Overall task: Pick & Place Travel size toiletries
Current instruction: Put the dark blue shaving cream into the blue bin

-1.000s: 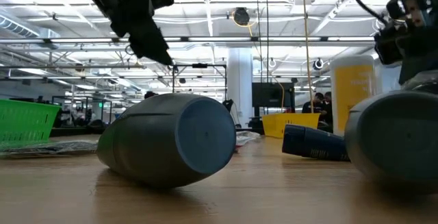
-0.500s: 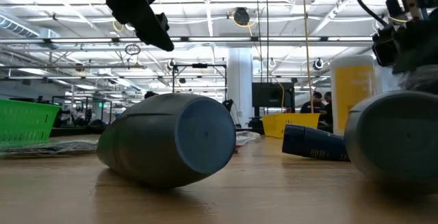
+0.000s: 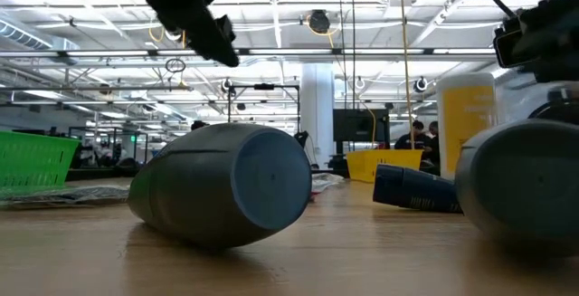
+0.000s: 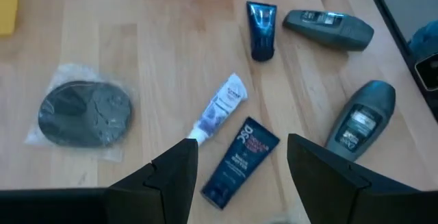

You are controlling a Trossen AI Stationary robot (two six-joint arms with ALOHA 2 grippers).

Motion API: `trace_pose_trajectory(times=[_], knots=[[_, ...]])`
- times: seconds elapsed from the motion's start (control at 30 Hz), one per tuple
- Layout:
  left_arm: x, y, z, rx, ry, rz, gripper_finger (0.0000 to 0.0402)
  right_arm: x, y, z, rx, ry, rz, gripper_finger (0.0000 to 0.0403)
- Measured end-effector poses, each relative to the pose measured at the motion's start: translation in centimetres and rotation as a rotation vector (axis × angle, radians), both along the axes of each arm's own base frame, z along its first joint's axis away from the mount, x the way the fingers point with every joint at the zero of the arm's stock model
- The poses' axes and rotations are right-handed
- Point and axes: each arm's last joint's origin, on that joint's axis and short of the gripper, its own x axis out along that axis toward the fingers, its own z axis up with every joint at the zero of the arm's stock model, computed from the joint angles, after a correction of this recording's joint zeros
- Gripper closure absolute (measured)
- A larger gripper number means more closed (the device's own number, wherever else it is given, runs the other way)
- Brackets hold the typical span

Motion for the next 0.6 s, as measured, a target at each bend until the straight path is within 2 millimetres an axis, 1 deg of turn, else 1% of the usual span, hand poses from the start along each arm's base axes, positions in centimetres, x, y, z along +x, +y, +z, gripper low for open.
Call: trace_pose_trajectory(times=[0.13, 0.3, 0.37, 0.47, 0.6], knots=[[1.7, -0.3, 0.3, 0.046, -0.002, -0.059, 0.0179, 0.1, -0.1, 1.1, -0.019, -0.129, -0.037, 0.0349], [3.4, -0.9, -1.3, 0.058, 0.121, -0.154, 0.0179, 0.3, -0.3, 2.8, -0.08, -0.335, -0.07, 0.0368], [3.7, -1.2, -2.2, 0.078, 0.199, -0.188, 0.0179, 0.3, -0.3, 3.2, -0.105, -0.385, -0.081, 0.0377], [3.8, -1.7, -3.1, 0.101, 0.271, -0.234, 0.0179, 0.4, -0.3, 3.6, -0.125, -0.426, -0.079, 0.039], [3.9, -2.4, -3.9, 0.149, 0.293, -0.283, 0.0179, 0.4, -0.3, 3.6, -0.134, -0.43, -0.078, 0.0401]])
